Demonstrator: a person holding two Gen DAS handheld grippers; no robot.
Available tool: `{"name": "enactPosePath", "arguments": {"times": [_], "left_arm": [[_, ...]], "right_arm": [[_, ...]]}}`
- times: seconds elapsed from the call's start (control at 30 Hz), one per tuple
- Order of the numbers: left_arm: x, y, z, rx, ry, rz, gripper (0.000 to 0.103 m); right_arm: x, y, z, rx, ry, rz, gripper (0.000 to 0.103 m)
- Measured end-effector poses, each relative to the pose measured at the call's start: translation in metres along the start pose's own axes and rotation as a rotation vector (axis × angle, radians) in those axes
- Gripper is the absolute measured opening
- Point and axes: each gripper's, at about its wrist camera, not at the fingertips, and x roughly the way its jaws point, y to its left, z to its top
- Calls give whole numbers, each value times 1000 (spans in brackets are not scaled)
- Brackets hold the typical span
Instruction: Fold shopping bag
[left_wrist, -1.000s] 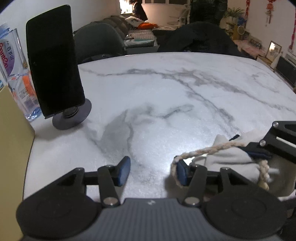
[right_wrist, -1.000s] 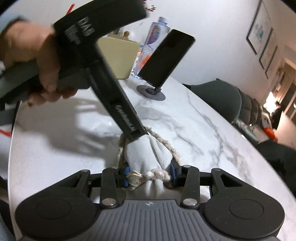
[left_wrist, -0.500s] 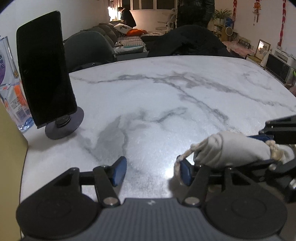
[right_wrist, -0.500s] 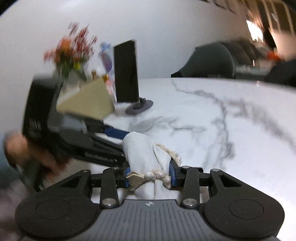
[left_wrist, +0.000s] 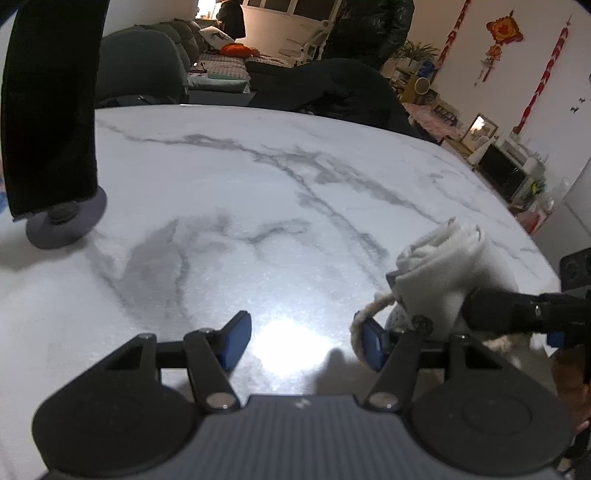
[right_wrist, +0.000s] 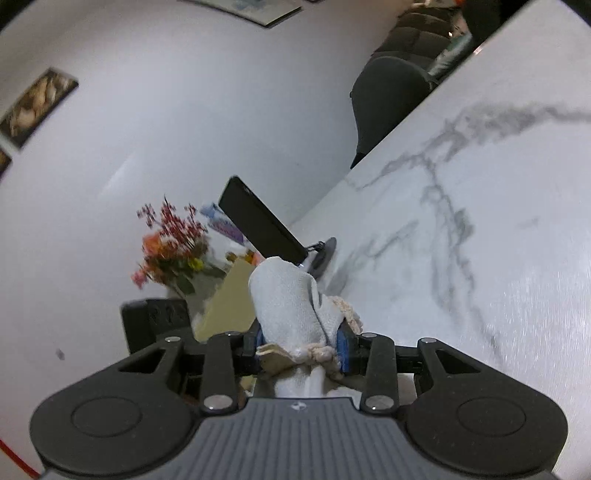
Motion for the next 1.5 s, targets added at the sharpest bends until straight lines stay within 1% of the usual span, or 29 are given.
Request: {"name": "enactPosePath", "arguments": {"times": [0.13, 0.23, 0.3, 0.33, 0.4, 0.43, 0.5, 0.53, 0.57, 0.6, 0.73, 0.77, 0.8, 0.93, 1.13, 1.2, 1.27, 1.3, 1.43, 1.47, 1.5], "left_arm": [[1, 0, -2, -37, 4, -63, 59], [3, -1, -4, -67, 13, -108, 55], [4, -2, -5, -87, 21, -141, 46], [6, -2, -6, -107, 28, -164, 43], [9, -2, -8, -140, 35, -198, 34], [11, -3, -10, -151, 44, -221, 31], [17, -10, -15, -152, 81, -291, 22], [20, -14, -16, -155, 86, -298, 19], [22, -17, -16, -141, 85, -293, 14], [24, -21, -16, -125, 85, -298, 11], [31, -22, -15, -153, 76, -337, 11], [32, -20, -14, -172, 72, -345, 15], [34, -19, -14, -189, 68, -345, 23], [36, -15, -17, -252, 42, -355, 34], [31, -23, -23, -271, -20, -332, 50], [27, -30, -24, -242, -43, -291, 61], [22, -37, -25, -208, -57, -249, 68], [20, -37, -26, -208, -56, -249, 71], [14, -30, -28, -252, -57, -279, 75], [13, -30, -28, -256, -60, -273, 76], [13, -30, -27, -251, -65, -256, 80]], "right_arm": [[-7, -3, -4, 58, -45, 41, 36], [-12, -6, -9, 103, -76, 69, 36], [-13, -7, -12, 125, -93, 77, 36], [-13, -8, -13, 139, -103, 82, 36], [-14, -11, -15, 166, -127, 90, 36], [-15, -13, -16, 180, -143, 92, 37], [-18, -16, -16, 205, -179, 91, 37], [-19, -16, -15, 211, -192, 82, 37], [-20, -16, -15, 207, -196, 58, 37], [-20, -16, -15, 202, -201, 32, 37], [-26, -8, -13, 122, -251, -42, 37], [-28, -6, -13, 104, -261, -49, 37], [-29, -4, -12, 95, -269, -55, 38], [-36, 0, -13, 76, -306, -57, 39], [-47, 8, -17, 54, -351, -59, 40], [-56, 5, -23, 43, -357, -58, 40], [-60, 5, -26, 41, -363, -54, 40], [-62, 4, -27, 45, -367, -46, 41], [-68, -1, -32, 92, -375, -3, 41], [-68, -3, -33, 103, -375, 5, 41], [-68, -4, -34, 113, -374, 12, 41]]}}
